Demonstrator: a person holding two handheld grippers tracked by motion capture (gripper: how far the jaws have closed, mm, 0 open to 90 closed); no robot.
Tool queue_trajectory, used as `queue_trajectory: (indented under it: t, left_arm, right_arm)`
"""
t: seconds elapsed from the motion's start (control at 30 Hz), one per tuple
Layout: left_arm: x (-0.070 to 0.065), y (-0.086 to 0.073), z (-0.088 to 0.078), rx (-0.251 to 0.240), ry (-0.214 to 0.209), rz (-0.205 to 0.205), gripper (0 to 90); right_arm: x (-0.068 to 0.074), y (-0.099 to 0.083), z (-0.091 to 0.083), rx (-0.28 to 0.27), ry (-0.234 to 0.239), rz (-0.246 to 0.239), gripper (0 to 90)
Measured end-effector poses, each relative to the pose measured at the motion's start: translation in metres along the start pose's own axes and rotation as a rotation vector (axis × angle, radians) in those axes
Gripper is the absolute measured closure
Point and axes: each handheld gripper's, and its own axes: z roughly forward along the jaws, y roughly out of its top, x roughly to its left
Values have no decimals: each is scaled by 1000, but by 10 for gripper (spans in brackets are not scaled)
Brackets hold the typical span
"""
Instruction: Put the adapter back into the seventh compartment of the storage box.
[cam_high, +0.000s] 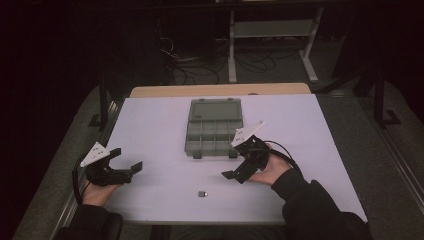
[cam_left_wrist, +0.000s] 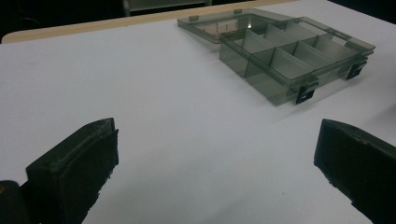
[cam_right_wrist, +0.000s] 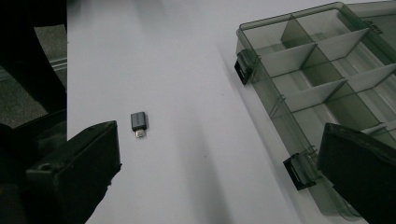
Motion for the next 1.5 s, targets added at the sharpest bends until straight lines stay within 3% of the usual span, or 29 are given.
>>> queue_trajectory:
  t: [1.5]
  left_arm:
    - [-1,0,1,6,-2,7,0]
  right_arm:
    - [15,11,44,64,88,-49,0]
